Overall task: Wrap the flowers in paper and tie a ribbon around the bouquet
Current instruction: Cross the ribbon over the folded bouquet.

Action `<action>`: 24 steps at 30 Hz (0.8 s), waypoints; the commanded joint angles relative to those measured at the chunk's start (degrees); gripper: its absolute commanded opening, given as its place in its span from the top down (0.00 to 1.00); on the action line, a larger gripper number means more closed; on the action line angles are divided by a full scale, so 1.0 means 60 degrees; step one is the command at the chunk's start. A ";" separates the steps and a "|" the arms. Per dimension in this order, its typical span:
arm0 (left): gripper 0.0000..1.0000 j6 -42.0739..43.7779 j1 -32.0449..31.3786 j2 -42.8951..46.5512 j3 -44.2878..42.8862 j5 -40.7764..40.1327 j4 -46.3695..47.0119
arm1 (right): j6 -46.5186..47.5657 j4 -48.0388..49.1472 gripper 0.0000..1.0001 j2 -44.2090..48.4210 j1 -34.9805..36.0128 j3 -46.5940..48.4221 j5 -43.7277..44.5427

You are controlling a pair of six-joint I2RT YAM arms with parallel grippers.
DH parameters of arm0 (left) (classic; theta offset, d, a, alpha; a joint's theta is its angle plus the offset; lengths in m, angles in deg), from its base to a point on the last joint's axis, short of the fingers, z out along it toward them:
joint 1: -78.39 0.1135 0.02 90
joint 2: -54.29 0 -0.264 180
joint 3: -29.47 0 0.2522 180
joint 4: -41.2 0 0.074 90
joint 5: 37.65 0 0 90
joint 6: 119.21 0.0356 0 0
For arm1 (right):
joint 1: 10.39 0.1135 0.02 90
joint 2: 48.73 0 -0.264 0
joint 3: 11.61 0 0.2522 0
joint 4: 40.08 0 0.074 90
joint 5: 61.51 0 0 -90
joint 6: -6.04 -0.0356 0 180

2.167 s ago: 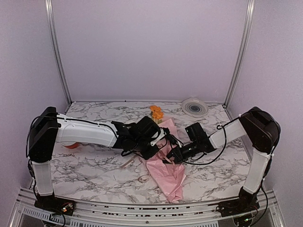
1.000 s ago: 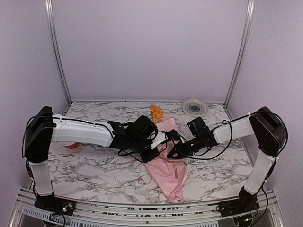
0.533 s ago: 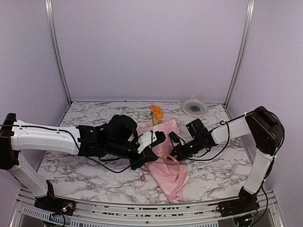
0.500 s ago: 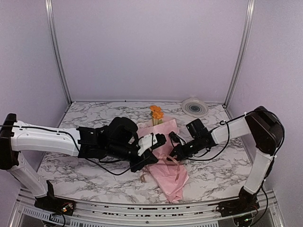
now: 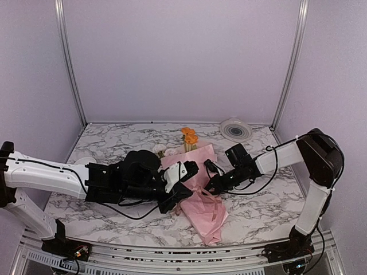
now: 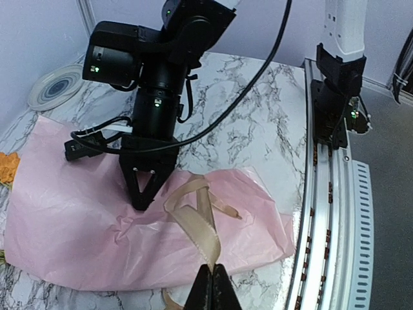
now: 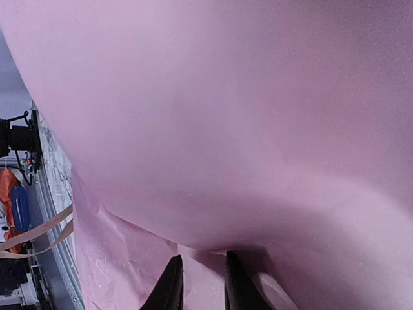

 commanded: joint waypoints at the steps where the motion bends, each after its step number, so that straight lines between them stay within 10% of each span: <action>1: 1.00 -0.0236 0.0304 -0.0937 -0.1019 -0.1565 0.0579 | 0.0120 -0.0354 0.78 -0.0263 -0.0054 0.0117 0.0273; 10: 1.00 -0.0995 0.1041 -0.1556 -0.1220 -0.1195 0.1028 | 0.0128 -0.0313 0.78 -0.0239 -0.0050 -0.0016 0.0158; 24: 1.00 -0.1806 0.0917 0.0602 0.0589 -0.4501 -0.0251 | 0.0190 -0.0398 0.78 -0.0334 -0.0047 0.0092 0.0155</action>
